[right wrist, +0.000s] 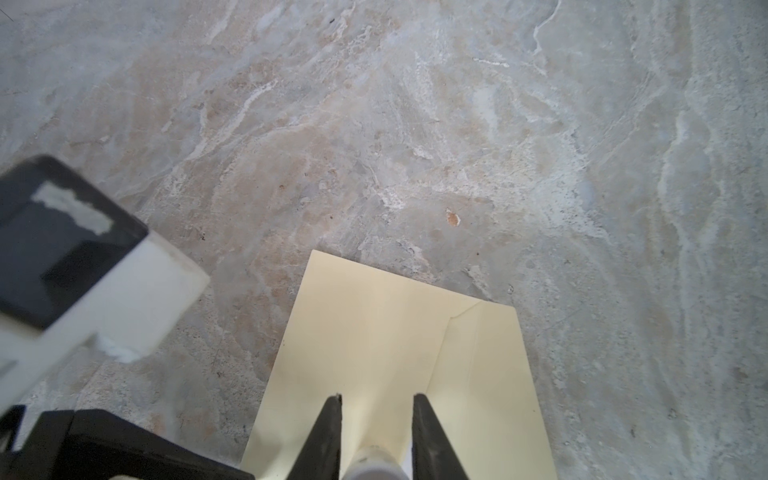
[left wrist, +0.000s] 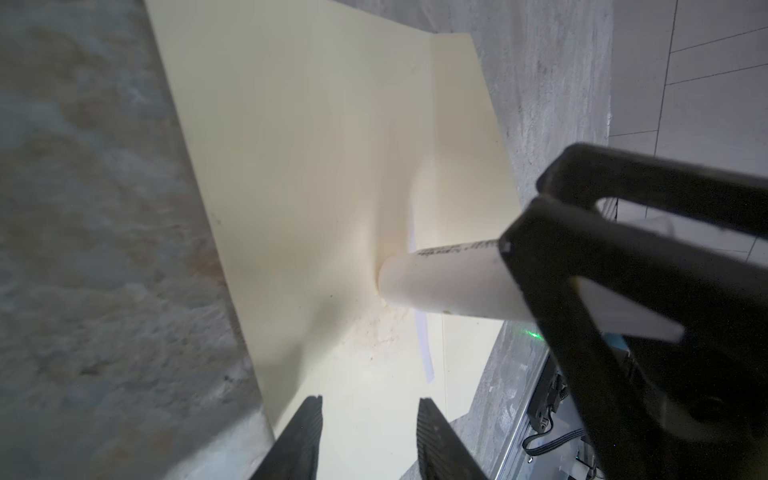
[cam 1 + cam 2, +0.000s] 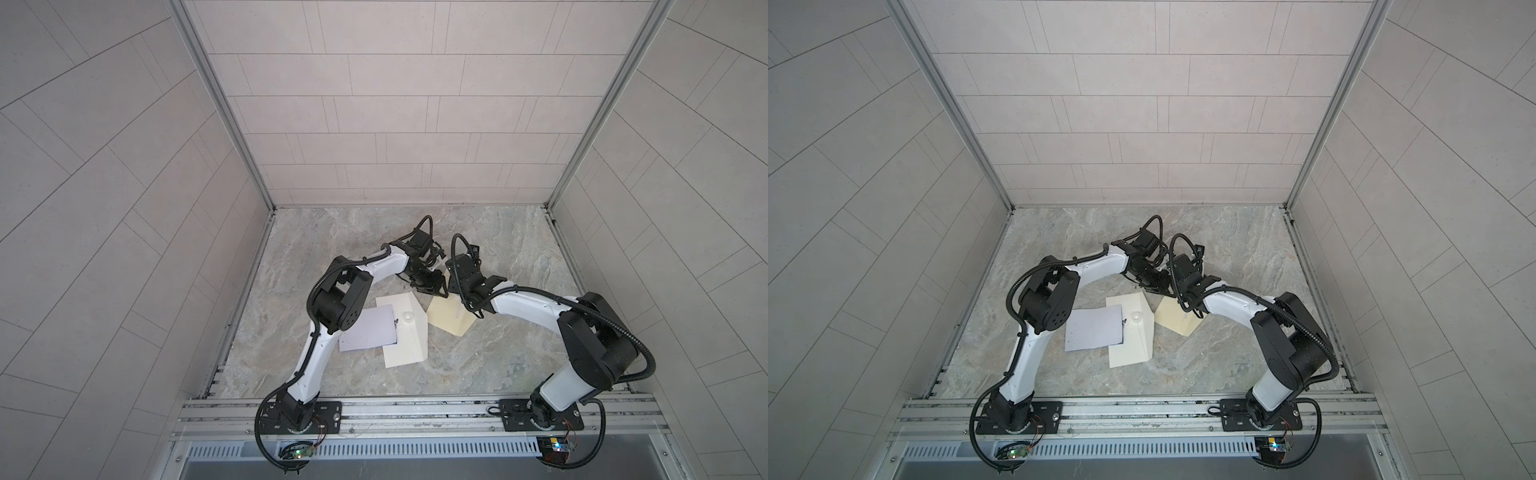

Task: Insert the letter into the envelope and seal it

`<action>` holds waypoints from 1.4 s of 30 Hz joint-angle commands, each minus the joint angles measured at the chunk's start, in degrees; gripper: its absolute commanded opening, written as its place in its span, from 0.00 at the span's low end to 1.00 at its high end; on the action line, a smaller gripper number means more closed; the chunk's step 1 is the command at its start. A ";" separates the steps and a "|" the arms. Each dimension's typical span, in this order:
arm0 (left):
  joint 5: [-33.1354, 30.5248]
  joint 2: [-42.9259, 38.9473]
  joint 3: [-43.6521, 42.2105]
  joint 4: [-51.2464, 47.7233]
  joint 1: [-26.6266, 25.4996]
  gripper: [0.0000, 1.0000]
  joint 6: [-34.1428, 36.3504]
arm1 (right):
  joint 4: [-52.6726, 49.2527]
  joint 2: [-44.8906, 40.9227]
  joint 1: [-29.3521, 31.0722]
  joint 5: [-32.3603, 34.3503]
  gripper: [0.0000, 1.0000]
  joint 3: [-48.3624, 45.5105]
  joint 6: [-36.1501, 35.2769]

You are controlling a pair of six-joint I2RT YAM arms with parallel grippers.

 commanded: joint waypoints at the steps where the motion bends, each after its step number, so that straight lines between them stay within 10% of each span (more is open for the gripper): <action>1: 2.15 2.15 2.56 -0.90 -0.18 0.45 0.96 | -3.76 0.79 0.11 -3.03 0.00 -1.87 1.58; 16: -17.89 -6.23 -8.85 5.33 0.80 0.59 -2.67 | -3.31 -0.60 -0.20 -3.09 0.00 -3.35 1.32; 35: 4.98 7.80 3.83 -10.84 -0.03 0.72 10.40 | -2.17 -1.44 -0.81 -4.28 0.00 -4.32 2.46; 38: 5.33 7.93 4.03 -7.94 -0.03 0.68 8.28 | -1.44 -1.17 -0.78 -5.31 0.00 -4.75 3.11; 42: 3.22 8.06 4.36 -4.82 -0.03 0.37 5.13 | -0.27 -0.94 -0.65 -6.32 0.00 -5.41 4.03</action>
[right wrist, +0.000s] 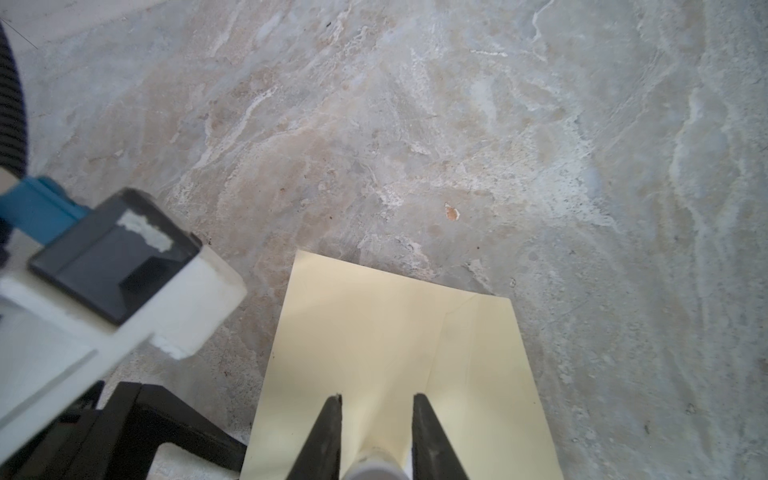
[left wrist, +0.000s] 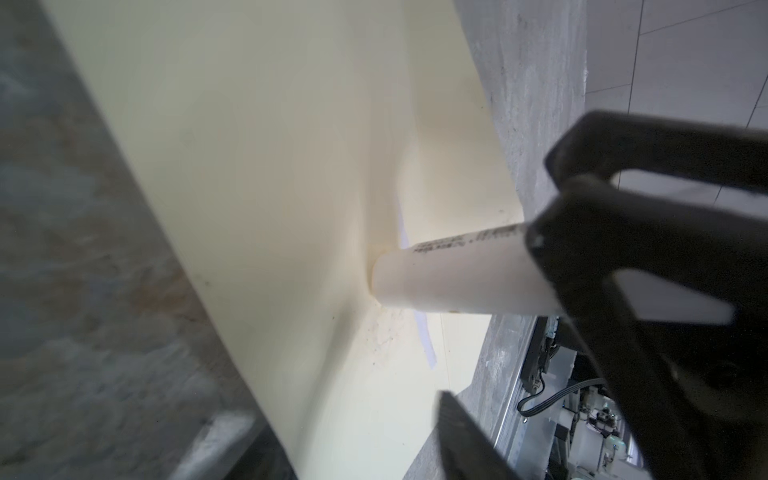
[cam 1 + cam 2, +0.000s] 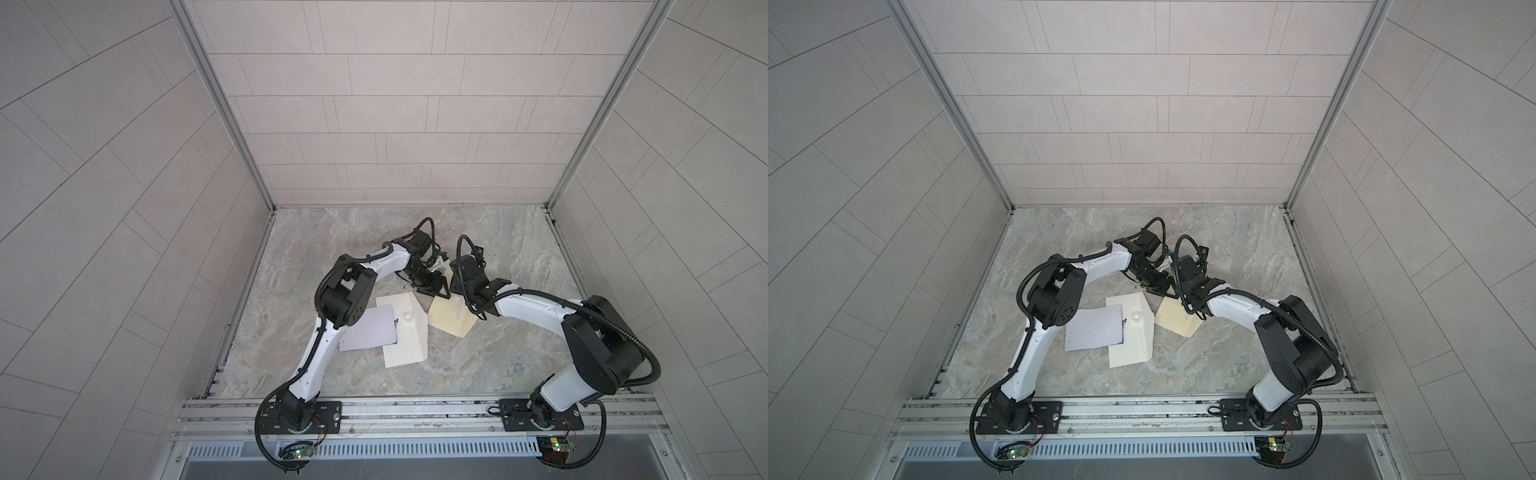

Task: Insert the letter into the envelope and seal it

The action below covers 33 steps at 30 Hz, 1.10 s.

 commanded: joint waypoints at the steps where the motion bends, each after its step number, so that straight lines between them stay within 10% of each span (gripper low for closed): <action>1: -3.47 2.99 -0.32 0.04 -1.00 0.29 -1.95 | -3.54 0.87 0.33 -4.36 0.00 -2.55 2.18; 4: -10.07 2.90 -0.52 -0.18 -1.00 0.00 -4.23 | -3.51 0.06 0.52 -4.06 0.00 -2.74 1.85; 12: -20.58 -0.14 -3.47 0.00 -1.52 0.00 -6.84 | -5.98 -0.87 6.32 0.39 0.00 -2.06 -2.31; 24: -21.01 -0.14 -3.27 -0.22 -1.79 0.00 -6.64 | -4.67 -1.20 9.99 -3.83 0.00 -0.43 -7.60; 33: -22.85 -0.68 -3.70 -0.41 -1.79 0.00 -7.03 | -13.54 -0.40 8.90 5.38 0.00 0.95 -4.08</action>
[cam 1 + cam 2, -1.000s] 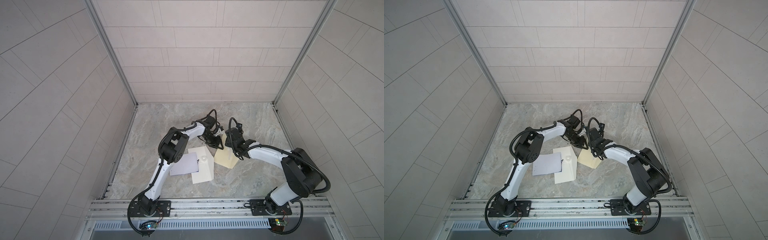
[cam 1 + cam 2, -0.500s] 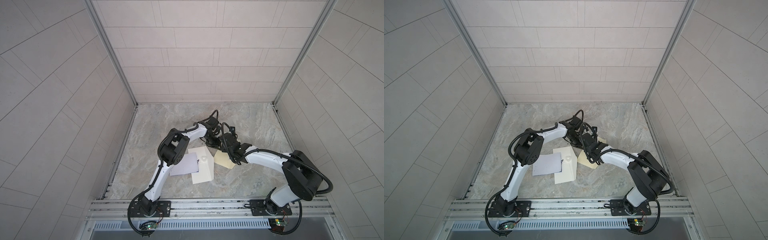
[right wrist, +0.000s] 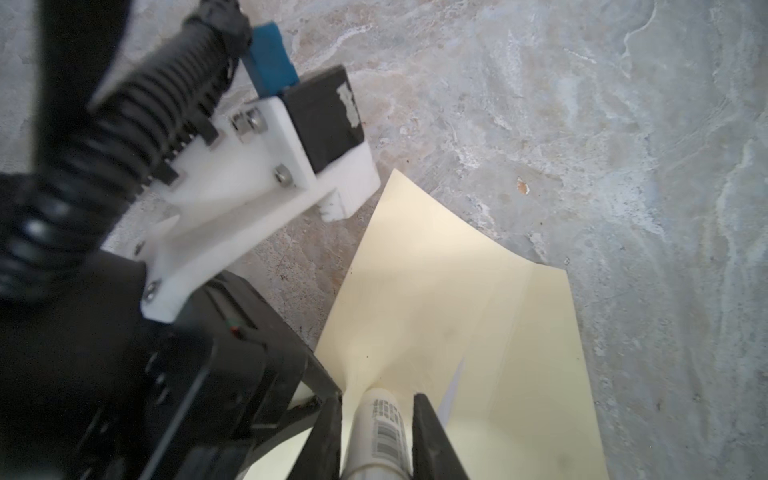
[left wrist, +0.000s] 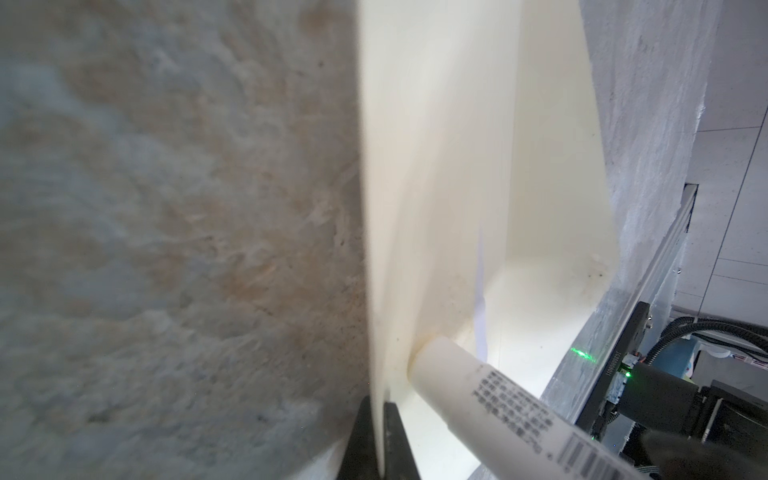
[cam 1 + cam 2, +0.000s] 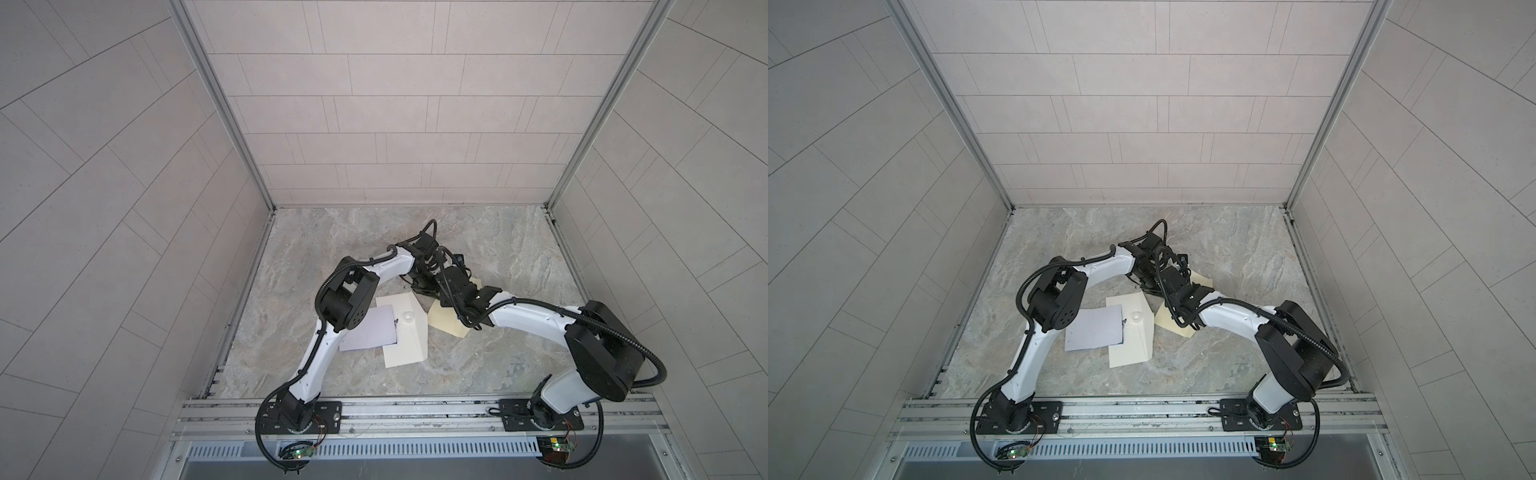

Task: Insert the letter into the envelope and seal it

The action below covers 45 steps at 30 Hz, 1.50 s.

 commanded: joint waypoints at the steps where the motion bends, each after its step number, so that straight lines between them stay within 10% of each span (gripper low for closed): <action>1: -9.64 0.87 -2.28 -1.52 0.09 0.00 -0.06 | -9.24 0.68 -0.61 3.97 0.00 0.02 3.28; 6: -10.32 -1.11 -4.53 0.42 0.09 0.00 -0.24 | -8.05 -2.75 -4.15 3.92 0.00 -4.44 5.25; 14: -9.45 -2.35 -5.92 2.46 0.08 0.00 -0.24 | 7.33 -13.72 -13.47 -16.73 0.00 -11.82 6.07; 28: -10.01 -4.33 -7.74 6.46 0.27 0.00 -2.41 | 3.28 -34.13 -47.09 -31.68 0.00 -29.06 17.53; 45: -11.28 -6.39 -10.04 9.78 0.53 0.00 -4.31 | 5.05 -25.38 -47.96 -37.53 0.00 -35.35 20.82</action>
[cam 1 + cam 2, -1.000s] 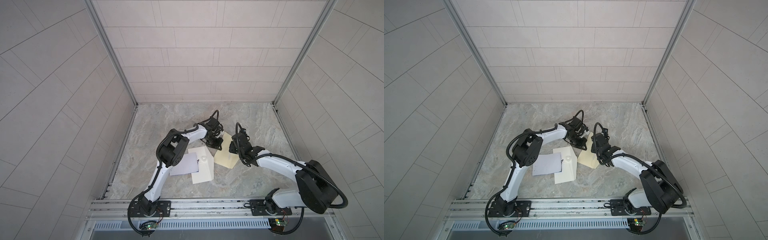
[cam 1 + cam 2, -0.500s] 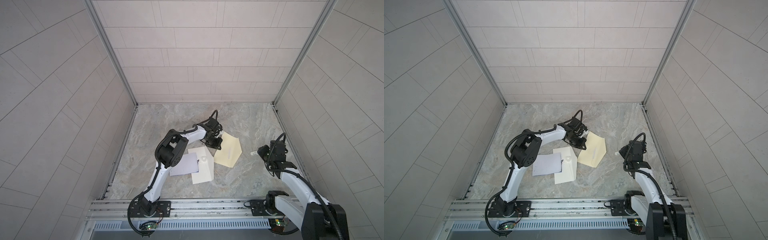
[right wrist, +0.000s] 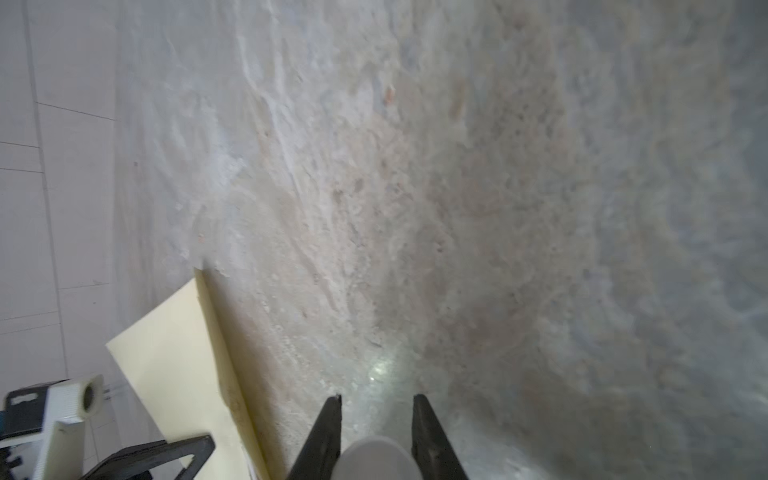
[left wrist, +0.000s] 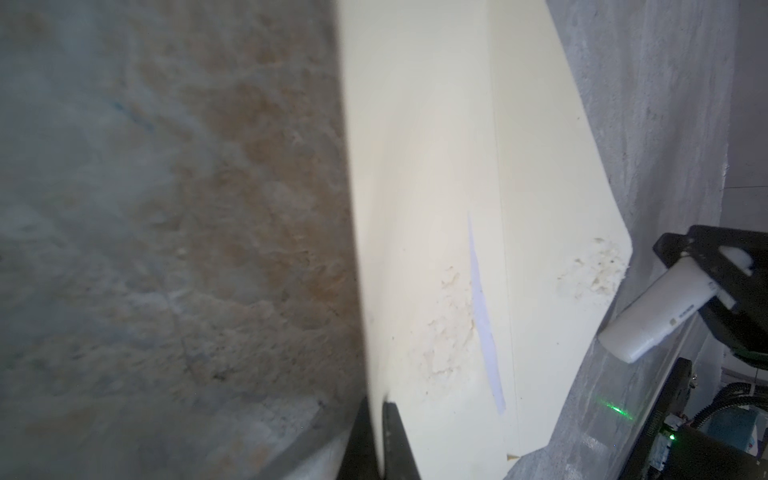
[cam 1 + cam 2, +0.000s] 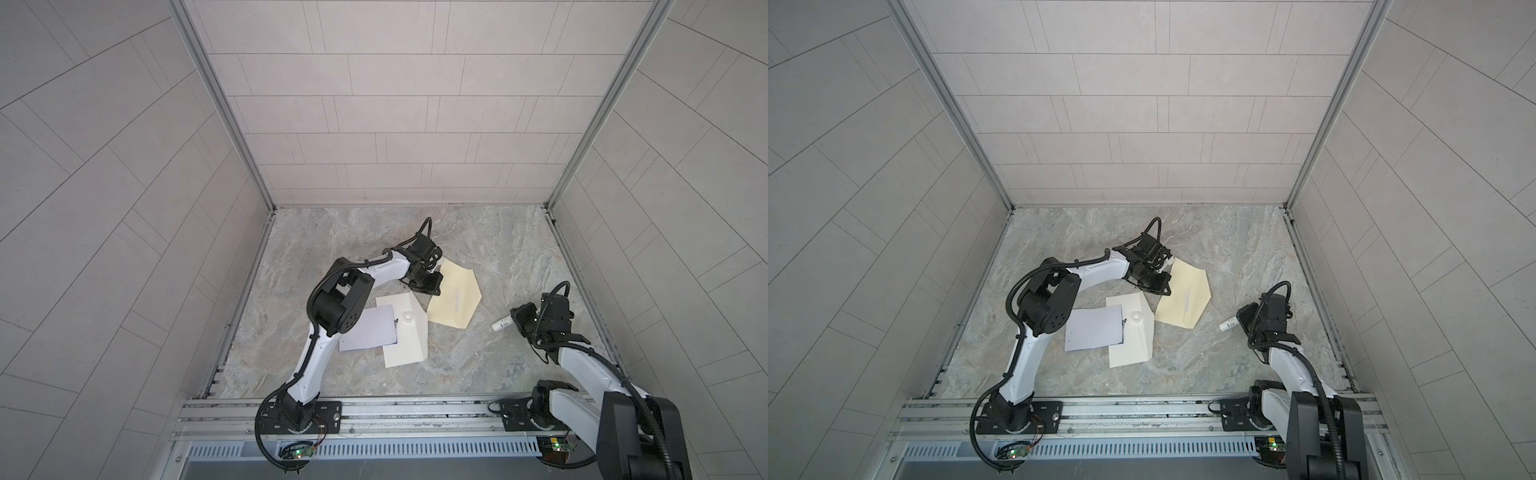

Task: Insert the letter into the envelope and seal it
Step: 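Lift the glue stick off the envelope and move it away with the right gripper, then bring the held glue stick back down onto the envelope flap with right gripper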

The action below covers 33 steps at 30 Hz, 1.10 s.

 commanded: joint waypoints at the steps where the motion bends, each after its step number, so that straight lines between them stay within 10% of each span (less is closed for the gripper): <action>1: -4.51 -0.96 -1.30 -0.94 0.44 0.00 -0.04 | -4.09 4.35 1.72 1.45 0.00 -0.64 0.25; 9: -4.94 -1.17 -1.22 -1.35 0.07 0.00 0.28 | 0.26 18.53 13.04 6.11 0.02 9.16 2.92; 21: -5.21 -1.23 -0.68 -2.22 -0.61 0.00 1.59 | -1.29 25.78 18.78 6.69 0.47 16.59 0.39; 33: -4.66 0.08 0.80 -3.20 -0.70 0.00 1.55 | -7.44 27.61 23.82 5.93 0.38 26.16 -9.49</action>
